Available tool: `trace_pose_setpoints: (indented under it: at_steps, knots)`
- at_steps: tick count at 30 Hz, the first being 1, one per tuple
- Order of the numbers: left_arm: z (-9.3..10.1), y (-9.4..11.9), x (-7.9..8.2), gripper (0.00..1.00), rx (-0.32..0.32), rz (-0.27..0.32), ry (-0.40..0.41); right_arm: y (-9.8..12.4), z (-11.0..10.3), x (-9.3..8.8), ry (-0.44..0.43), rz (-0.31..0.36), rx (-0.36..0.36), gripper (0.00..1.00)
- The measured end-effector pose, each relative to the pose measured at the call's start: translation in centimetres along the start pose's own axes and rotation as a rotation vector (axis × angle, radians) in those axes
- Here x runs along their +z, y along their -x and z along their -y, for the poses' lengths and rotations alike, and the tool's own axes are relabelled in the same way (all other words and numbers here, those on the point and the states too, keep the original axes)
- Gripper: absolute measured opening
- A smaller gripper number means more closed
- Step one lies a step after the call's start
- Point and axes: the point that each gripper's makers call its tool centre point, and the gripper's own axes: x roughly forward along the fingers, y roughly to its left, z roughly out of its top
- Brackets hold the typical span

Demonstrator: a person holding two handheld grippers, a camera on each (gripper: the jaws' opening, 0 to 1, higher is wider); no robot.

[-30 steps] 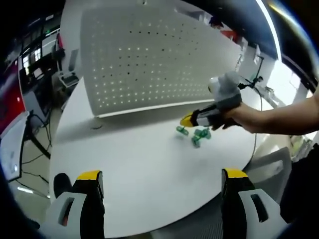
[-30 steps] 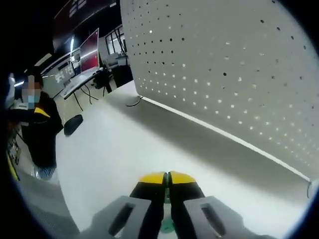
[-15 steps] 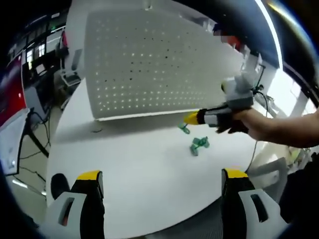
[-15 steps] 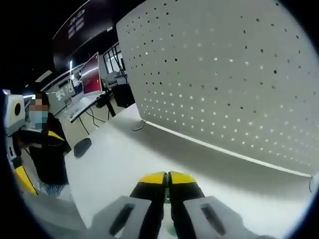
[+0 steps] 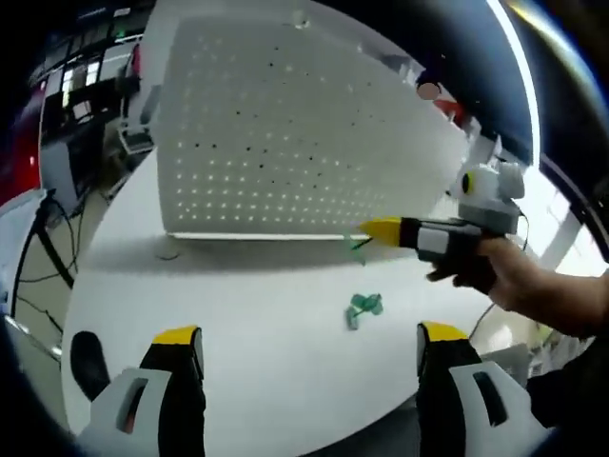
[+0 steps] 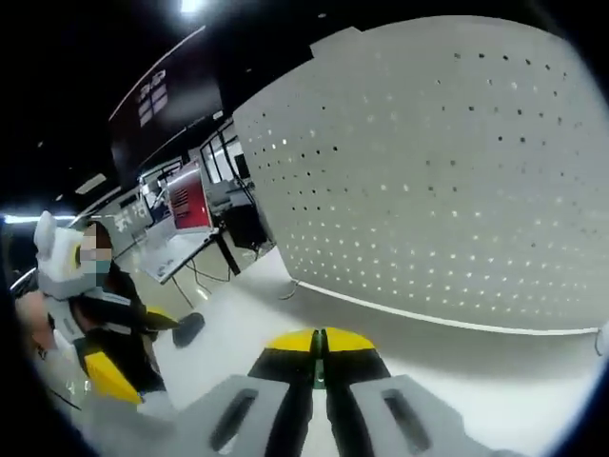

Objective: Insert the hook assembly into the mounting plate slot until the hook locks in place.

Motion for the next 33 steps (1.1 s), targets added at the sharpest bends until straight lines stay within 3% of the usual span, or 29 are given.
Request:
trace_pose_setpoints:
  at_steps: [9,18,22,33]
  knots:
    - [1.0,-0.8,1.1,0.8,-0.062,0.025,0.076,2.0,-3.8,1.7,-0.037,0.094,0.076,0.0]
    - [2.4,-1.1,2.1,0.65,-0.14,0.057,0.159,2.6,-7.5,2.7,-0.1,0.169,0.172,0.0]
    - [2.8,-1.2,2.4,0.55,-0.164,0.067,0.184,2.9,-8.7,3.0,-0.149,0.195,0.201,0.0]
    - [3.4,-0.5,3.6,0.35,-0.213,0.133,0.26,3.2,-11.7,3.7,-0.174,0.242,0.264,0.0]
